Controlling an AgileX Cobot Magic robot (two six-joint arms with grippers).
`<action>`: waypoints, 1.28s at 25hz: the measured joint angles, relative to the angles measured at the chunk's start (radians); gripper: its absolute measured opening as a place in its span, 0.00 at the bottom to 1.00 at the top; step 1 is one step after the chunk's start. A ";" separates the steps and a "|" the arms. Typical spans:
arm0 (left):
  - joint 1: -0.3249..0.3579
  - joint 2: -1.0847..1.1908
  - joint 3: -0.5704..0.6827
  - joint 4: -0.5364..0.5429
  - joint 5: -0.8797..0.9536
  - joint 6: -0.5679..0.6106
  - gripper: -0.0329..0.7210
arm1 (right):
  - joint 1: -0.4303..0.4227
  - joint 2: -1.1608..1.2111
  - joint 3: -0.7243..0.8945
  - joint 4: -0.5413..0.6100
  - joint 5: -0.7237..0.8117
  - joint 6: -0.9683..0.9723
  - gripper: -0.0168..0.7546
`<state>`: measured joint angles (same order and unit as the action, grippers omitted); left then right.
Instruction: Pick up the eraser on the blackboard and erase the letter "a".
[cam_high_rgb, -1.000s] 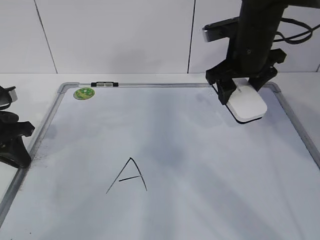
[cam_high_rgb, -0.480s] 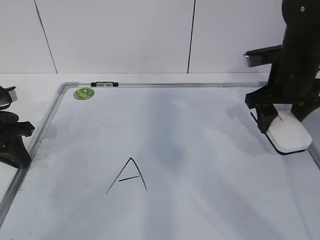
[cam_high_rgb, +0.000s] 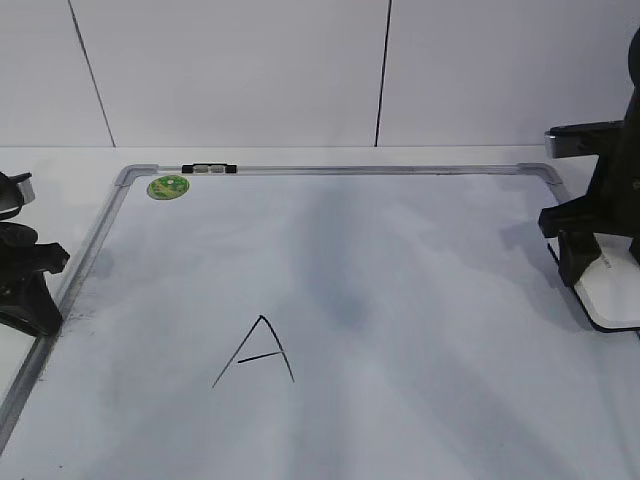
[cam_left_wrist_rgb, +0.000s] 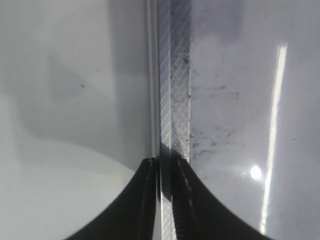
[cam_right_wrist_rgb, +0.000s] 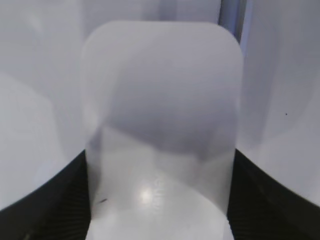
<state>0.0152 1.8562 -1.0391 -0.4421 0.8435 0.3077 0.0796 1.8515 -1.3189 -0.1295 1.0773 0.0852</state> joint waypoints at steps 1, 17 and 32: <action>0.000 0.000 0.000 0.000 0.000 0.000 0.15 | -0.007 0.000 0.001 0.000 -0.007 0.000 0.75; 0.000 0.000 0.000 -0.002 0.000 0.000 0.15 | -0.046 0.000 0.001 0.016 -0.090 0.000 0.75; 0.000 0.000 0.000 -0.002 0.000 0.000 0.15 | -0.046 0.069 0.001 0.019 -0.111 -0.010 0.75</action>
<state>0.0152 1.8562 -1.0391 -0.4438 0.8435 0.3077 0.0340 1.9202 -1.3176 -0.1109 0.9662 0.0756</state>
